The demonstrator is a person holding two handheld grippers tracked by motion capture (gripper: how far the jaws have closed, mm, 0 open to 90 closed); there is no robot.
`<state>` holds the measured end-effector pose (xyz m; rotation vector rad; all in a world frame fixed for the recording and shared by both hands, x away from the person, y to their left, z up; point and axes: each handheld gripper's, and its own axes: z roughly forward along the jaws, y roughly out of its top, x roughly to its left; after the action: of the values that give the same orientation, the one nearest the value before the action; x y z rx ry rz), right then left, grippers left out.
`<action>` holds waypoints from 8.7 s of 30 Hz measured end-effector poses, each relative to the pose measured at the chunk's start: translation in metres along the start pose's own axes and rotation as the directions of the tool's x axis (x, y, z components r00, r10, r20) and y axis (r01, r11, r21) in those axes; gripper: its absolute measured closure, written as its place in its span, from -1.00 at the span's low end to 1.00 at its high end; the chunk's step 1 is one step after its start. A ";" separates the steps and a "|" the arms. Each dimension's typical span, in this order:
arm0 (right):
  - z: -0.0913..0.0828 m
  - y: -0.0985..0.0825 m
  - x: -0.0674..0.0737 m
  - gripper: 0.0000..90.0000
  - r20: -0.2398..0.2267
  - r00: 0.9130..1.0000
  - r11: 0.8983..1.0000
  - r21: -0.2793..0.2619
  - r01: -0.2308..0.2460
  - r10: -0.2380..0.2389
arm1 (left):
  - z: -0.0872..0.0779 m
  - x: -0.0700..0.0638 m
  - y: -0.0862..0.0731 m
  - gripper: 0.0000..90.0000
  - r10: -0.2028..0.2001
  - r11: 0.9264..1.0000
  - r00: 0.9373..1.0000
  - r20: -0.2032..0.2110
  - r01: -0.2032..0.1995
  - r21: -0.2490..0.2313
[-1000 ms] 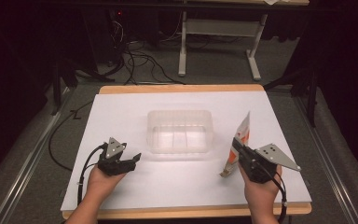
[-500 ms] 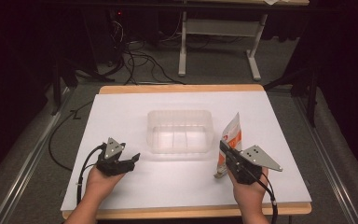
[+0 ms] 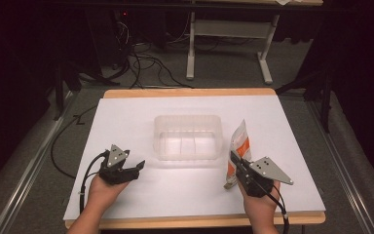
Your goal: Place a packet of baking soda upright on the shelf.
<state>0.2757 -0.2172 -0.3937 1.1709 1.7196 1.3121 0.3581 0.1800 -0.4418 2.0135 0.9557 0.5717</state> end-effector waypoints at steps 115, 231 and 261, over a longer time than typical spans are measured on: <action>0.138 0.039 0.044 0.79 -0.131 0.990 0.998 0.032 0.053 -0.049 | -0.023 0.004 -0.018 -0.31 0.008 1.000 1.000 -0.030 -0.008 0.011; 0.075 0.005 0.028 -0.33 -0.192 0.979 0.986 0.138 0.095 -0.067 | -0.022 0.004 -0.018 -0.33 0.019 1.000 1.000 -0.022 -0.019 0.019; 0.004 -0.039 -0.066 -0.35 -0.035 0.997 0.966 0.246 0.075 -0.069 | -0.018 0.000 -0.020 -0.34 0.025 0.999 1.000 0.004 -0.025 0.040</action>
<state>0.2938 -0.2808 -0.4330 1.2195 1.9701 1.0967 0.3377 0.1961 -0.4477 2.0643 0.9477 0.5660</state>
